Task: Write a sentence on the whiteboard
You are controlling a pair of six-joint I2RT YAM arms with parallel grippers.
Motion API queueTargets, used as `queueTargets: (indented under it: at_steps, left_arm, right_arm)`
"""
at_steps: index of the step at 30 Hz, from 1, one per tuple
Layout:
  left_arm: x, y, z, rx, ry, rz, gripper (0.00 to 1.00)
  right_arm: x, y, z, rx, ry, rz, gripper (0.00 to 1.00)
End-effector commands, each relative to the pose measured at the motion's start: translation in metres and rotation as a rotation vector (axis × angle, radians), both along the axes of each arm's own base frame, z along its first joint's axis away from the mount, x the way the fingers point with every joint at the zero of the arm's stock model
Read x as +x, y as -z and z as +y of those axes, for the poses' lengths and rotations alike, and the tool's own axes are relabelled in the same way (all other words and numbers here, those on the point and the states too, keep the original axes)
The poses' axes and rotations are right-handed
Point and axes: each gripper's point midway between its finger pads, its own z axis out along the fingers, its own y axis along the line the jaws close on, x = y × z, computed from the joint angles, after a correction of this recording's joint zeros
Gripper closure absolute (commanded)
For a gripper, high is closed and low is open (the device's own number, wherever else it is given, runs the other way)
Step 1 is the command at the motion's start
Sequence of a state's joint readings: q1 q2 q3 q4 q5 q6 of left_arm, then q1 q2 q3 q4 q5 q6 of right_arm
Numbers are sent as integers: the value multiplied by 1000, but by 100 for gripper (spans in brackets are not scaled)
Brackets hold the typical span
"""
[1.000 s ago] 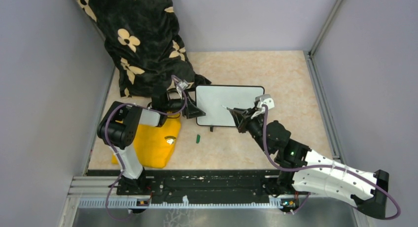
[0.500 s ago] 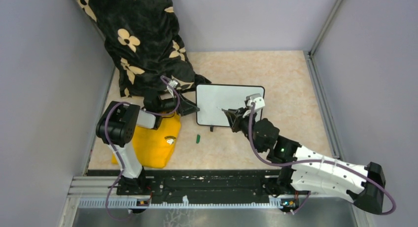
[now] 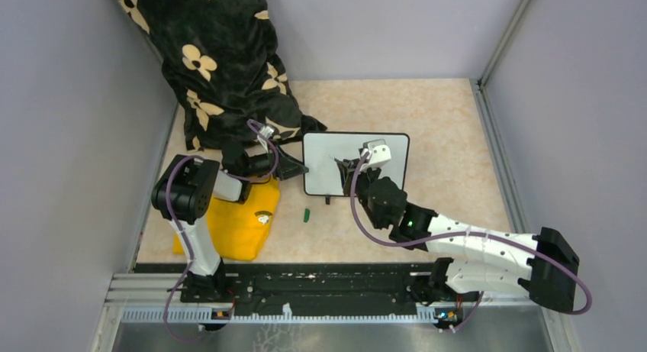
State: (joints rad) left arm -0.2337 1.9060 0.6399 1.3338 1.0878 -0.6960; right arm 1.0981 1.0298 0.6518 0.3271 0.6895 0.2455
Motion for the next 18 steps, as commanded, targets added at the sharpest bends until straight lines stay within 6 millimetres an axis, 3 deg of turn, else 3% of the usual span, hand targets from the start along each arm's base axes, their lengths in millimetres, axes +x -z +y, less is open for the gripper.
queueTargets:
  at_steps: [1, 11, 18]
  left_arm:
    - [-11, 7, 0, 15, 18, -19, 60]
    - [-27, 15, -3, 114, 8, -19, 66]
    - [-19, 10, -4, 85, -10, -11, 48]
  right_arm:
    - [4, -44, 10, 117, 3, -78, 100]
    - [-5, -46, 10, 134, -46, -85, 100]
    - [-7, -41, 5, 120, -52, -82, 100]
